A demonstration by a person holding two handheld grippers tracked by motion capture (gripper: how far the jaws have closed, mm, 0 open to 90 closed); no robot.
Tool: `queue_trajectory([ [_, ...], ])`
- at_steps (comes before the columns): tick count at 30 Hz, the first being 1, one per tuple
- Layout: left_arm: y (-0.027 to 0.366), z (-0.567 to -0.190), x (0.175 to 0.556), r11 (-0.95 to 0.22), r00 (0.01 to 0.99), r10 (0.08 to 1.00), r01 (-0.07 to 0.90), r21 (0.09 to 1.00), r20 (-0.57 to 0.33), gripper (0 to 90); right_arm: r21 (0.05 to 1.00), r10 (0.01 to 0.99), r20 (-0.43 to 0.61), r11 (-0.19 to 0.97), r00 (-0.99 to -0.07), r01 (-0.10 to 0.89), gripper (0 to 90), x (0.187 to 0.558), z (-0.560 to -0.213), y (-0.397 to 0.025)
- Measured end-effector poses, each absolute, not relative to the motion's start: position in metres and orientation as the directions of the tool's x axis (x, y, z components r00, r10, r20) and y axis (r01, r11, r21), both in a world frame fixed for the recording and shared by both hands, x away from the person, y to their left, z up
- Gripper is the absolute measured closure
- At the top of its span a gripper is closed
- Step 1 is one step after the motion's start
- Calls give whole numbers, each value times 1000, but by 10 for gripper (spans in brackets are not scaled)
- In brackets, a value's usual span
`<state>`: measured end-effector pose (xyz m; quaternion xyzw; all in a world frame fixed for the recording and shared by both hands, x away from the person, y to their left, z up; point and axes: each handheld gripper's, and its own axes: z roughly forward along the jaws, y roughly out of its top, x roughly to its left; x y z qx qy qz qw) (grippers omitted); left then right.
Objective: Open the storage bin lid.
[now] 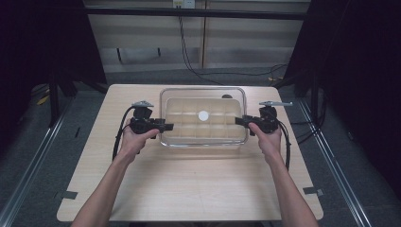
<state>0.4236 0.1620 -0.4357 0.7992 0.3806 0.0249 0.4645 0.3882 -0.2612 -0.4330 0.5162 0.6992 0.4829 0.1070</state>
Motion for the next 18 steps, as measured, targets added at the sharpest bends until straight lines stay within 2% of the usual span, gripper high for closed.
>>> queue_trajectory([
  [6,164,-436,421,-248,716,618,570,784,-325,520,796,820,370,-37,-437,604,606,381,-429,-268],
  [11,161,-434,418,-262,719,628,556,789,-298,524,793,823,370,-39,-431,608,611,379,-428,-269],
  [18,165,-434,415,-221,709,618,571,791,-339,575,791,818,382,-50,-430,610,639,375,-425,-271],
])
